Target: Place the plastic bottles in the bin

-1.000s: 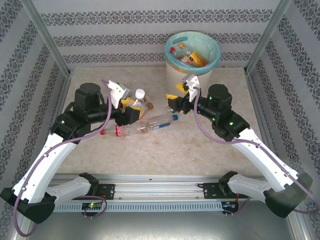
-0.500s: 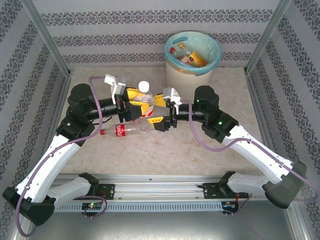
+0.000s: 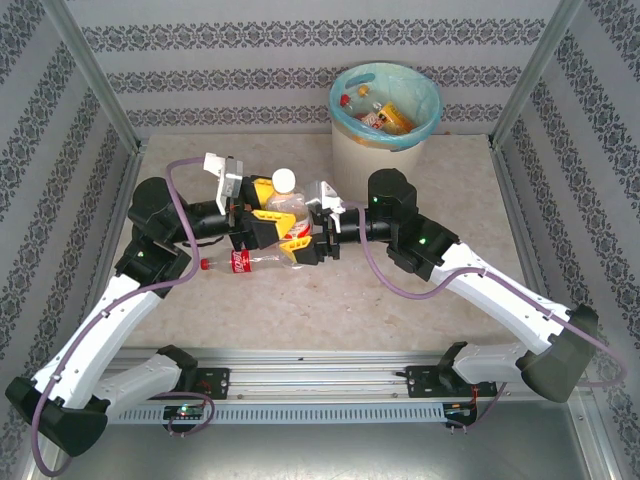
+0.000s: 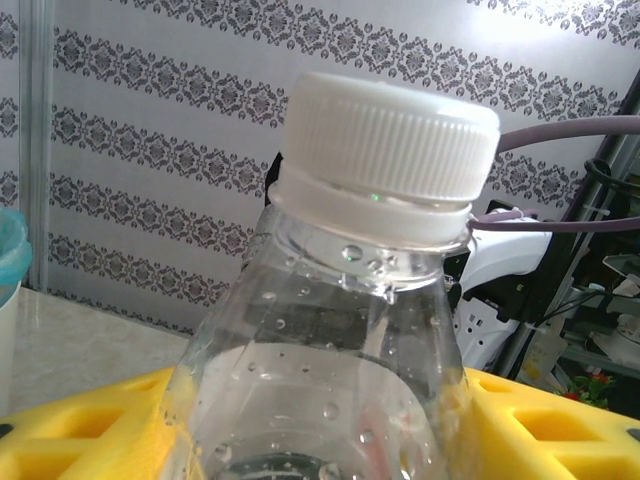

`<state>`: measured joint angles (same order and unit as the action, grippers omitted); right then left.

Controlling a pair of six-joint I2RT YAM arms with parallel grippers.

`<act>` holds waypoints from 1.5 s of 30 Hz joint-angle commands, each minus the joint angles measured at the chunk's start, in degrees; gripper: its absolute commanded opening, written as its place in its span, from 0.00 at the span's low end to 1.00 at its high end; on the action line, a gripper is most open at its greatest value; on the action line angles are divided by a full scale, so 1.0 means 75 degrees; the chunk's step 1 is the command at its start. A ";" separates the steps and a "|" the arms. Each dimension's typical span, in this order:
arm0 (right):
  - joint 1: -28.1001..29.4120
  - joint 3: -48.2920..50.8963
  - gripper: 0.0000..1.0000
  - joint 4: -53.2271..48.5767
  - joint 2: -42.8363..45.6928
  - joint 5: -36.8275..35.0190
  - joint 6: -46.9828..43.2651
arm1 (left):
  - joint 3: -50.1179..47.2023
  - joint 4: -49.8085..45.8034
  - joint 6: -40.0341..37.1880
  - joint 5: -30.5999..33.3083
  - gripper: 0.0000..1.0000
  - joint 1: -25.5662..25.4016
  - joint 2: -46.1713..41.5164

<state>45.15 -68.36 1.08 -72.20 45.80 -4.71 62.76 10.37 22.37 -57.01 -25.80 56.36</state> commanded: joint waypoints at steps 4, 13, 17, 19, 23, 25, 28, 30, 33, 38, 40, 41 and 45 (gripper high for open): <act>-0.0104 -0.0136 0.54 0.0133 0.0242 -0.0147 -0.0097 | -0.0472 0.0873 -0.0218 0.0880 0.87 -0.0036 -0.0586; -0.0792 -0.0309 0.53 -0.0336 0.0501 -0.1900 -0.0288 | -0.0781 -0.0209 -0.1508 0.4005 0.98 -0.0035 -0.1483; -0.1384 -0.1219 0.54 -0.0599 0.0122 -0.3492 -0.0679 | -0.0769 -0.0782 -0.1599 0.4508 0.98 -0.0035 -0.1427; -0.1773 -0.1825 0.54 -0.0589 -0.0289 -0.4333 -0.0972 | -0.0834 -0.0879 -0.1609 0.4546 0.97 -0.0037 -0.1418; -0.2555 -0.3025 0.52 -0.0399 -0.1243 -0.5547 -0.1139 | -0.1029 -0.0830 -0.1682 0.4613 0.97 -0.0029 -0.1462; -0.2988 -0.3681 0.52 -0.0338 -0.1859 -0.5848 -0.1188 | -0.1066 -0.0917 -0.1731 0.4698 0.97 -0.0030 -0.1502; -0.3480 -0.4599 0.52 -0.0398 -0.2884 -0.6123 -0.1478 | -0.1147 -0.1041 -0.1835 0.4833 0.97 -0.0034 -0.1580; -0.3793 -0.5068 0.52 -0.0394 -0.3526 -0.6168 -0.1399 | -0.1126 -0.1215 -0.1963 0.4825 0.97 -0.0036 -0.1602; -0.4150 -0.5639 0.53 -0.0586 -0.4318 -0.6181 -0.1202 | -0.1082 -0.1544 -0.2181 0.4868 0.97 -0.0029 -0.1652; -0.4383 -0.5955 0.57 -0.0891 -0.4900 -0.6472 -0.1004 | -0.1206 -0.1861 -0.2399 0.5016 0.97 -0.0036 -0.1838; -0.4391 -0.5907 0.59 -0.0960 -0.4924 -0.6521 -0.1027 | -0.1247 -0.1920 -0.2469 0.5062 0.97 -0.0029 -0.1849; -0.4401 -0.5865 0.61 -0.0942 -0.4916 -0.6567 -0.1004 | -0.1253 -0.1933 -0.2507 0.5049 0.97 -0.0030 -0.1840; -0.4417 -0.5792 0.70 -0.0936 -0.4880 -0.6649 -0.0893 | -0.1232 -0.1884 -0.2643 0.4986 0.98 -0.0028 -0.1688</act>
<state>11.99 -110.43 -7.20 -110.54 -2.28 -12.62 54.00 -2.90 4.71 -19.84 -25.80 43.35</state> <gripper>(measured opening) 0.692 0.975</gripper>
